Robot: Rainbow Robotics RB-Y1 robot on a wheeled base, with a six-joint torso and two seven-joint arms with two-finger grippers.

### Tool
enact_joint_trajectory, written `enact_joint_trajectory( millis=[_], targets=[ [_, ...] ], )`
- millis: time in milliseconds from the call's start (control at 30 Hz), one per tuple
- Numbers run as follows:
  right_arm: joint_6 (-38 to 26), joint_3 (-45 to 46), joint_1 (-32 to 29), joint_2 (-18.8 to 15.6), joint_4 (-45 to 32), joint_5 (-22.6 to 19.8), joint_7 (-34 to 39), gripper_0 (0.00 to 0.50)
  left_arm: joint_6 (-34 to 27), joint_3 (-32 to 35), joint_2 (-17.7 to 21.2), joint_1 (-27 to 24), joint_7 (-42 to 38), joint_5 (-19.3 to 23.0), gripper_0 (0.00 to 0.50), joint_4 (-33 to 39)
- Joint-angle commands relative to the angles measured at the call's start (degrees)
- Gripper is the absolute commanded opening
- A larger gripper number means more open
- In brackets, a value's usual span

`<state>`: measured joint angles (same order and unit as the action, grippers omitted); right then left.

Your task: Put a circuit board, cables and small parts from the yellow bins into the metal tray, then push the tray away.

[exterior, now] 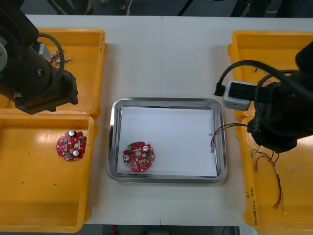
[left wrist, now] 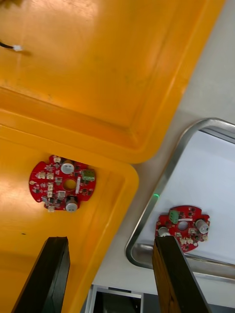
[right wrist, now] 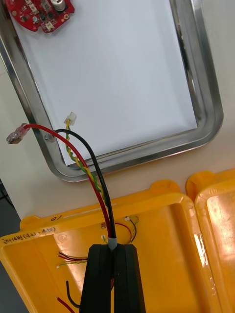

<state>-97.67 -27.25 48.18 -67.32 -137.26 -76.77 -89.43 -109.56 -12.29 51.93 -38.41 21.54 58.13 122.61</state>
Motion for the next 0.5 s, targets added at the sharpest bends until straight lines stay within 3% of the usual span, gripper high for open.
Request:
enact_joint_trajectory(
  millis=[33, 233, 500],
  targets=[
    [-3.2, -6.9, 8.5, 7.0, 2.4, 3.1, 0.6, 0.000, -0.4, 3.2, 4.2, 0.6, 8.3, 0.9, 0.500, -3.0],
    [-3.5, -9.3, 9.7, 13.0, 6.7, 6.5, -0.7, 0.000, -0.4, 6.1, 5.6, 0.6, 16.5, 1.1, 0.500, -7.9],
    [-3.1, -13.7, 9.7, 17.7, 9.8, 11.7, -2.6, 0.000, -0.4, 9.4, 6.1, 0.5, 27.4, -1.6, 0.500, -14.9]
  ],
)
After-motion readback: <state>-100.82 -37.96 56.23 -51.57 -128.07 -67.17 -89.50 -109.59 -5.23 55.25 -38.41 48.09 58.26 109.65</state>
